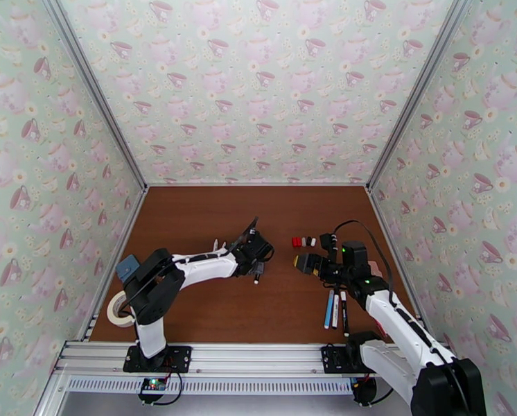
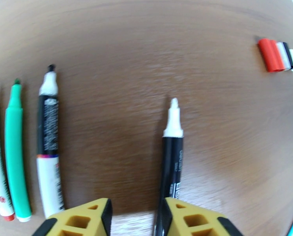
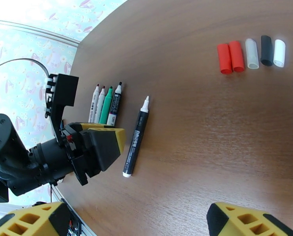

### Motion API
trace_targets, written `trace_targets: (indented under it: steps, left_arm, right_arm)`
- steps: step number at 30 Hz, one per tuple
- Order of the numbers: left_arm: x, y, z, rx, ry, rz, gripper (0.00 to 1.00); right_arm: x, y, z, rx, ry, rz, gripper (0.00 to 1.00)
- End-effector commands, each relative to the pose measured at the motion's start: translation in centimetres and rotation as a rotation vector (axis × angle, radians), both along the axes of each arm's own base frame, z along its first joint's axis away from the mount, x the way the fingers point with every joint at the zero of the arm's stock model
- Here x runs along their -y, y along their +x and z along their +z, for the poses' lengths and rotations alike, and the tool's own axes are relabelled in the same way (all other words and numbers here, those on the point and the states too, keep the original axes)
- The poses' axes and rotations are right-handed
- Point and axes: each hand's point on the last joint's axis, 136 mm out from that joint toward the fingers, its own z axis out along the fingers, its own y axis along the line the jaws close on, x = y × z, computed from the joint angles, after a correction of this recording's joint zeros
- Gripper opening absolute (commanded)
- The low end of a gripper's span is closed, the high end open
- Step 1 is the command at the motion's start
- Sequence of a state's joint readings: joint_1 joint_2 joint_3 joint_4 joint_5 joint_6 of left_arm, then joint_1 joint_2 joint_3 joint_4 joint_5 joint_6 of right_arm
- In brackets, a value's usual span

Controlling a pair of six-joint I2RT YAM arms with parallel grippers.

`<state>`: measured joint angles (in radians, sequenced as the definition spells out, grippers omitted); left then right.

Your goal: Open the pen caps

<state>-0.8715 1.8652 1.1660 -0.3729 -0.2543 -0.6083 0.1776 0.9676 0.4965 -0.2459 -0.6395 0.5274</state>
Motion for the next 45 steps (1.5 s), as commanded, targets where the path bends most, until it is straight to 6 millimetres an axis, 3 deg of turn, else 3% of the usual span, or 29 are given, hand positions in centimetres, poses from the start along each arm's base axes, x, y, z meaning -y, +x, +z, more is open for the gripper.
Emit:
trace_targets:
  steps: [1,7,14,18,32,45]
  left_arm:
    - [1.7,-0.5,-1.2,-0.029,-0.062,-0.059,0.5]
    - [3.0,-0.6,-2.1,-0.065,-0.04,-0.093,0.5]
    - [2.8,-0.3,-2.8,-0.068,0.005,-0.063,0.43]
    - [1.9,0.0,-2.9,-0.059,0.055,-0.045,0.33]
    - [-2.7,2.2,-1.9,-0.008,0.158,0.008,0.26]
    - [-4.0,3.9,-1.4,0.015,0.181,0.017,0.22]
  right_arm:
    - [0.2,0.3,0.3,0.01,-0.021,-0.004,0.98]
    - [0.2,0.2,0.1,0.001,-0.022,-0.007,0.98]
    - [0.3,0.0,0.0,-0.002,-0.034,-0.008,0.98]
    - [0.2,0.2,0.0,-0.003,-0.031,-0.005,0.98]
    - [0.3,0.4,-0.4,-0.004,-0.033,-0.018,0.97]
    - [0.6,-0.2,-0.9,0.007,-0.019,-0.042,0.97]
